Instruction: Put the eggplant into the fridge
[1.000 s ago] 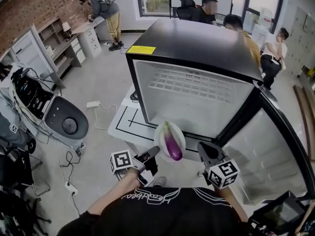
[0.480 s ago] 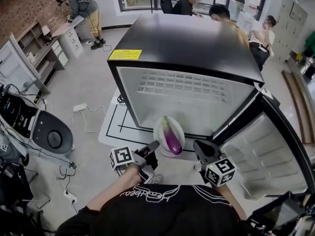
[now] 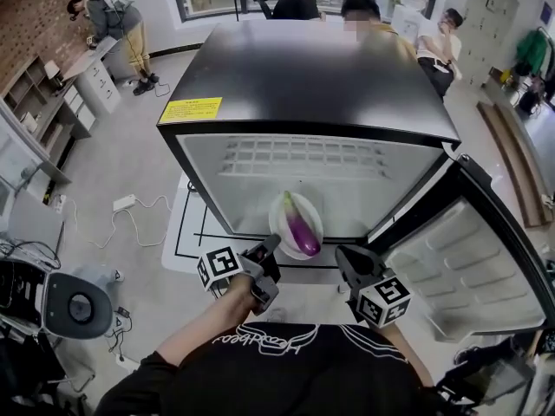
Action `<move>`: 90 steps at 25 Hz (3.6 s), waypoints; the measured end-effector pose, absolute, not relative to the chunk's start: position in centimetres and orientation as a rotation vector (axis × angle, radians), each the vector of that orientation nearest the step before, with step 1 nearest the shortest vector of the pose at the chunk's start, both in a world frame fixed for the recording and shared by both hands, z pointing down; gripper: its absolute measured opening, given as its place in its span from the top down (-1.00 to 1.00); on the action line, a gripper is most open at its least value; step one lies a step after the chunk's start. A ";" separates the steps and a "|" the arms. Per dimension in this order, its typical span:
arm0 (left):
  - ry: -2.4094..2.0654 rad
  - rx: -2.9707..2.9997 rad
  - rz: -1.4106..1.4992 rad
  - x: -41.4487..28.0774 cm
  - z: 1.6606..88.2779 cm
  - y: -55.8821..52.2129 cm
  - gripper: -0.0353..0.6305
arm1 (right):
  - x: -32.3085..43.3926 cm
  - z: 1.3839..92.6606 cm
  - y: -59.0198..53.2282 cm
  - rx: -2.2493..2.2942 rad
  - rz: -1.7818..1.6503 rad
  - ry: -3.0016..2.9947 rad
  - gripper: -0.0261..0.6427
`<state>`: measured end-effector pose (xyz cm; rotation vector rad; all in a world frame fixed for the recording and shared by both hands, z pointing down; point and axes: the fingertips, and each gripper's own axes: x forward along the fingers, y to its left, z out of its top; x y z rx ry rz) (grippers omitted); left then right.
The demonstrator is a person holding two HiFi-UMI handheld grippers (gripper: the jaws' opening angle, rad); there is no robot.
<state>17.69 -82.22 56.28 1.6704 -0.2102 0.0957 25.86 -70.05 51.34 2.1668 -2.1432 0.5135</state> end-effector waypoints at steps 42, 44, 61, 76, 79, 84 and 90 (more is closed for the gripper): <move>-0.439 1.724 0.416 27.1 63.5 -88.3 0.81 | 28.0 52.3 -72.6 2.406 0.534 -1.959 0.90; -0.439 1.762 0.419 27.1 63.2 -88.5 0.68 | 27.9 52.2 -72.5 2.412 0.527 -1.951 0.90; -0.023 2.154 0.503 22.4 57.7 -82.1 0.50 | 25.8 51.6 -71.8 2.403 0.512 -1.996 0.90; 0.404 2.499 0.321 16.1 48.8 -72.6 0.87 | 20.8 49.7 -66.2 2.312 0.469 -2.128 0.90; 0.493 2.553 0.331 14.3 47.4 -69.0 0.87 | 19.2 49.3 -64.2 2.298 0.466 -2.141 0.90; 0.547 2.623 0.318 10.7 46.6 -64.2 0.87 | 16.1 48.9 -61.0 2.246 0.436 -2.190 0.90; 0.521 2.637 0.310 7.4 46.7 -60.4 0.87 | 12.8 48.3 -57.4 2.170 0.413 -2.249 0.90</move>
